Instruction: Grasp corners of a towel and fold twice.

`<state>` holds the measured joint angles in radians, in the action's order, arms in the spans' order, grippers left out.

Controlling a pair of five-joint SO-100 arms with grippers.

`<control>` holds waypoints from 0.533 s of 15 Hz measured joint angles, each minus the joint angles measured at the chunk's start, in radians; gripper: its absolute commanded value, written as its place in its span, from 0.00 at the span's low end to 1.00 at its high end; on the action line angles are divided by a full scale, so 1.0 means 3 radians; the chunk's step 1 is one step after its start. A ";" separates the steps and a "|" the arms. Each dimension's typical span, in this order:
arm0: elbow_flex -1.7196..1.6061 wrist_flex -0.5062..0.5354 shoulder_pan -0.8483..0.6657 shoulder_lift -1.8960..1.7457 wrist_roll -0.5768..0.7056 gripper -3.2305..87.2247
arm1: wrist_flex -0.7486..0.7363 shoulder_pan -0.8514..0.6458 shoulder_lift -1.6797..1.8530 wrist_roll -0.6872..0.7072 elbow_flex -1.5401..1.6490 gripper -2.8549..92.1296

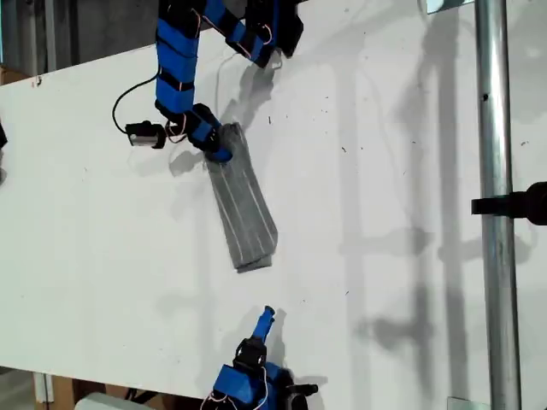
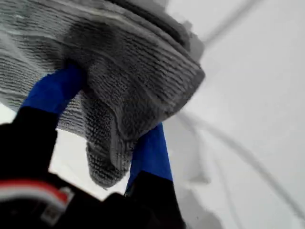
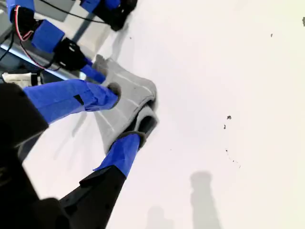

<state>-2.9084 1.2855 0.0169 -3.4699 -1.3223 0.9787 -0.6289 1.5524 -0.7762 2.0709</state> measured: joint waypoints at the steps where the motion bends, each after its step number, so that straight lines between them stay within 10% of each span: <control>1: 0.0000 0.0000 0.0000 0.0000 -0.0010 0.20 | 0.0251 0.0082 -0.0046 -0.0056 -0.0194 0.03; 8: 0.0000 0.0000 0.0010 0.0000 -0.0010 0.20 | 0.2490 0.0859 0.1667 -0.1171 0.0215 0.03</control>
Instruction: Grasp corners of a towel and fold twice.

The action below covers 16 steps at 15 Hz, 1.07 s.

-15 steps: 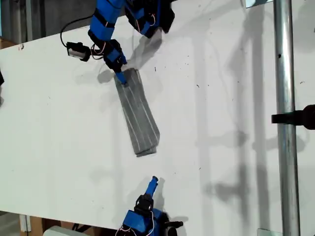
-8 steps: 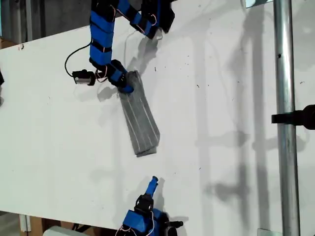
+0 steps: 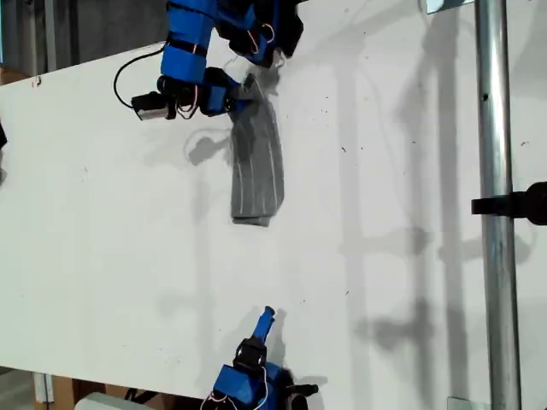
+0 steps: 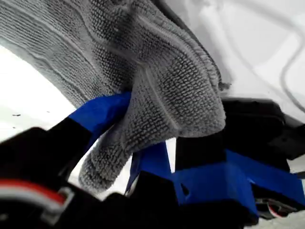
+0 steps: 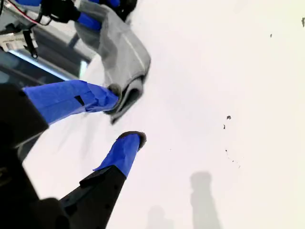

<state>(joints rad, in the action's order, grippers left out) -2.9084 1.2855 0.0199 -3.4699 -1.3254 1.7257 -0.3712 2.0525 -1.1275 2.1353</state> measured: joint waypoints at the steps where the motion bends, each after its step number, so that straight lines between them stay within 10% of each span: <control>1: 0.0000 0.0000 0.0000 0.0000 0.0000 0.19 | 0.0041 0.0189 0.0230 -0.0159 0.0005 0.03; 12: 0.0000 0.0000 0.0051 0.0000 0.0010 0.19 | -0.1590 0.0660 -0.1606 -0.0010 -0.1687 0.05; 15: 0.0000 0.0000 0.0051 0.0000 0.0010 0.19 | -0.1902 0.0660 -0.2245 0.0072 -0.1907 0.56; 16: 0.0000 0.0000 0.0051 0.0000 0.0010 0.19 | -0.1815 0.0654 -0.2306 0.0123 -0.2071 0.60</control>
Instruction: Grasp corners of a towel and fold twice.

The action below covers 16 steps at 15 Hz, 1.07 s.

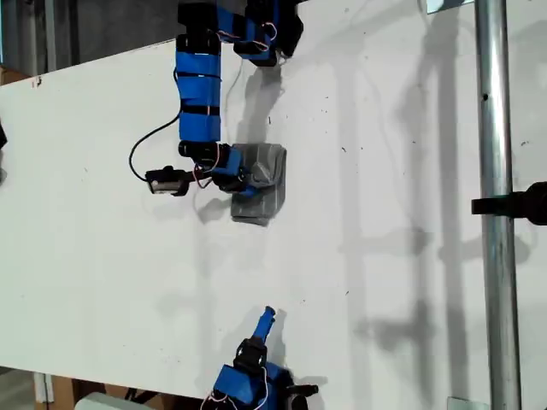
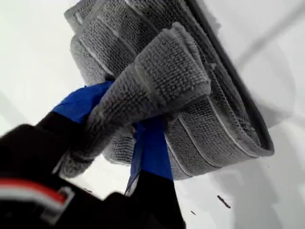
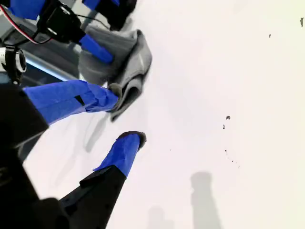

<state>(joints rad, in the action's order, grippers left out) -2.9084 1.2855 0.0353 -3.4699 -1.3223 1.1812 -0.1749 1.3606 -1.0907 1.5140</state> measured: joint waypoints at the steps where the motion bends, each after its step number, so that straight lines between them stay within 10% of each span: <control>1: 0.0000 0.0000 0.0000 0.0000 0.0000 0.19 | -0.0031 0.0015 0.0010 0.0092 -0.0097 0.60; 5: 0.0000 0.0000 0.0000 0.0000 0.0000 0.19 | -0.0665 -0.0015 0.0506 0.0557 0.0046 0.45; 8: -0.0061 -0.0020 -0.0005 0.0000 -0.0036 0.17 | -0.0302 -0.0245 0.1002 0.0578 0.0409 0.04; 16: -0.0665 -0.0256 -0.0107 0.0000 -0.0005 0.06 | 0.0061 -0.0026 0.4295 -0.0491 0.3942 0.03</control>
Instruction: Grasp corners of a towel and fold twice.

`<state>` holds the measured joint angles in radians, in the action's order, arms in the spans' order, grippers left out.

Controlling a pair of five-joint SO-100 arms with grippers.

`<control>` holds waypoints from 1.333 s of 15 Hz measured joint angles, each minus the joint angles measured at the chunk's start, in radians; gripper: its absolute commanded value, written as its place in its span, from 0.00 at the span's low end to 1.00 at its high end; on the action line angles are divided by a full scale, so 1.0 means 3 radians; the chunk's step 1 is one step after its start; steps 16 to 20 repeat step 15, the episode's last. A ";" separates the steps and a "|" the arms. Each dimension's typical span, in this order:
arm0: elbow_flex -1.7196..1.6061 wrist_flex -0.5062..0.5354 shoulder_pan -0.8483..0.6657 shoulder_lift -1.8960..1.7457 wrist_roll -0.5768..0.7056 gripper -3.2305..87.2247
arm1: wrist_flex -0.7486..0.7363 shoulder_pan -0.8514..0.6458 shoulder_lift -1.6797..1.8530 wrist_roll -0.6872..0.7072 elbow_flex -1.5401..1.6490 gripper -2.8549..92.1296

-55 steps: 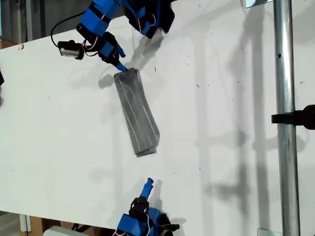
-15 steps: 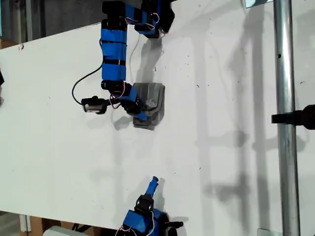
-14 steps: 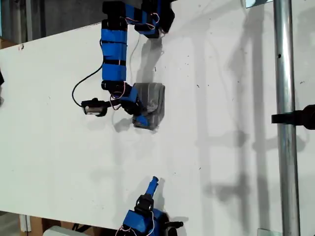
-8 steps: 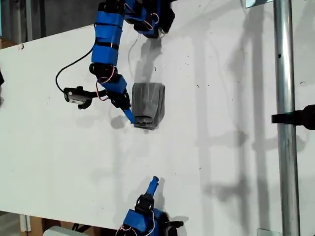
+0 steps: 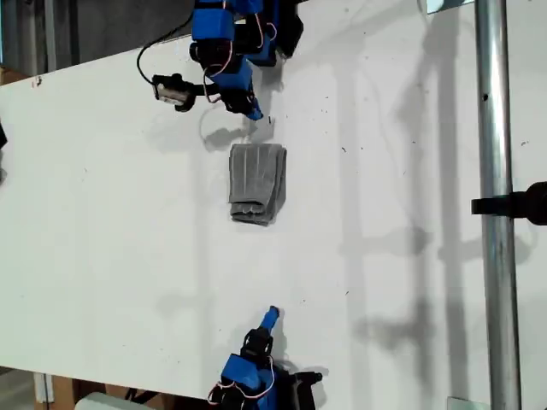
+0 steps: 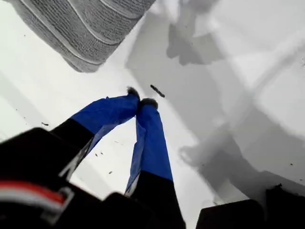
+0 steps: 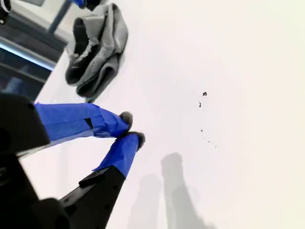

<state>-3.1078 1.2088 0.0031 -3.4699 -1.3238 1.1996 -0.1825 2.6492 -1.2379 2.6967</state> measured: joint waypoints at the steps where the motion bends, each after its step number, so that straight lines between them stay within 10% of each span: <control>1: -0.0015 0.0072 0.0005 0.0000 -0.0072 0.06 | 0.0015 0.0026 0.0276 -0.0164 0.0235 0.03; 5: -0.0020 0.0276 0.0005 -0.0005 -0.0184 0.06 | 0.0593 0.0061 0.1713 -0.0557 0.0680 0.06; 10: -0.0020 0.0276 0.0000 -0.0010 0.1094 0.06 | 0.0915 0.0026 0.2132 -0.0583 0.0680 0.06; 20: -0.0020 0.0276 -0.0005 -0.0010 0.1186 0.06 | 0.0920 0.0026 0.2132 -0.0583 0.0680 0.06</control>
